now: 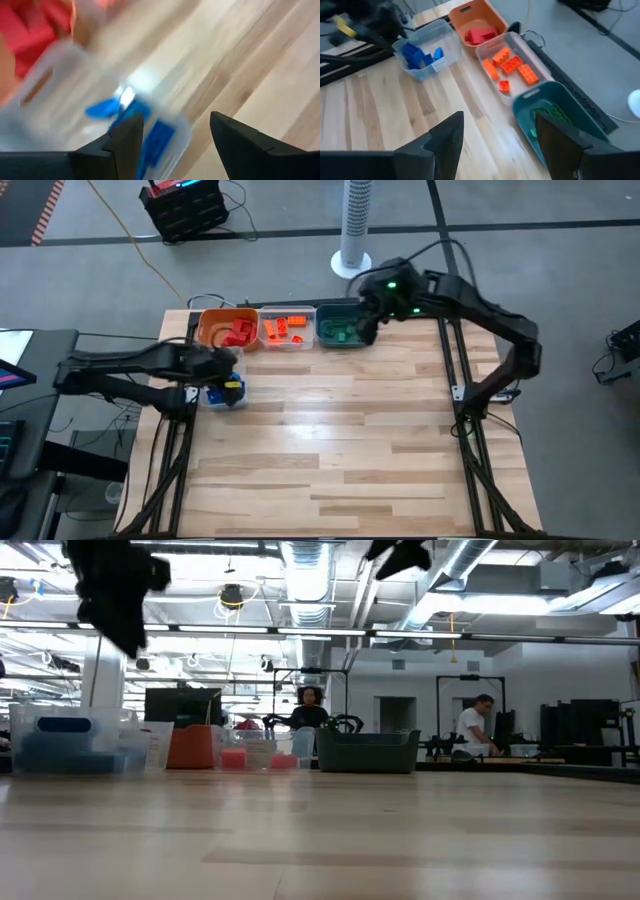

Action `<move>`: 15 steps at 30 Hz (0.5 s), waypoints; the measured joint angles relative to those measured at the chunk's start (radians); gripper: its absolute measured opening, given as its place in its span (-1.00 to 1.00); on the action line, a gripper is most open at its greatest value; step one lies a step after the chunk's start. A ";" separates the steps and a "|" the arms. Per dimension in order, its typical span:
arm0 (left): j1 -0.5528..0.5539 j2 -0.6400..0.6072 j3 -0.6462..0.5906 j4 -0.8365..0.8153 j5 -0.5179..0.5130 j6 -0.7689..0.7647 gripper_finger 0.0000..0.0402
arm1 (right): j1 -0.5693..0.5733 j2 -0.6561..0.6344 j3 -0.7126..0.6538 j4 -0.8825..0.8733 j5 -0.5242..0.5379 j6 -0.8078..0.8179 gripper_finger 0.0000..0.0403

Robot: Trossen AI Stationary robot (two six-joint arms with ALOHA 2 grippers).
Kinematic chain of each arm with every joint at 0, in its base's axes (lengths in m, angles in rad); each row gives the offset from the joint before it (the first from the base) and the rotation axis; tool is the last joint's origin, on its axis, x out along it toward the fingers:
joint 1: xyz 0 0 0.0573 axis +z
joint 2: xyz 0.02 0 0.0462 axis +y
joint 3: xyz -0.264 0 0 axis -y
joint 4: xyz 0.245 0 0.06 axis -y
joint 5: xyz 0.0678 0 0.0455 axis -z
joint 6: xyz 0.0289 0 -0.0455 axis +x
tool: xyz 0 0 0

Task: Sort blocks
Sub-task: Return to Home Position

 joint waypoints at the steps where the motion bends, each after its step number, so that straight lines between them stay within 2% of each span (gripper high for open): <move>1: -0.016 -0.040 -0.005 0.031 -0.026 -0.006 0.12 | -0.005 -0.029 -0.020 0.000 0.000 0.000 0.24; 7: -0.084 -0.252 -0.082 0.137 -0.153 -0.044 0.13 | -0.003 -0.238 -0.250 0.066 0.044 0.041 0.14; 11: -0.095 -0.354 -0.165 0.233 -0.157 -0.034 0.13 | 0.031 -0.366 -0.462 0.153 0.112 0.156 0.08; 15: -0.113 -0.449 -0.283 0.436 -0.156 -0.015 0.12 | 0.081 -0.486 -0.672 0.250 0.162 0.284 0.03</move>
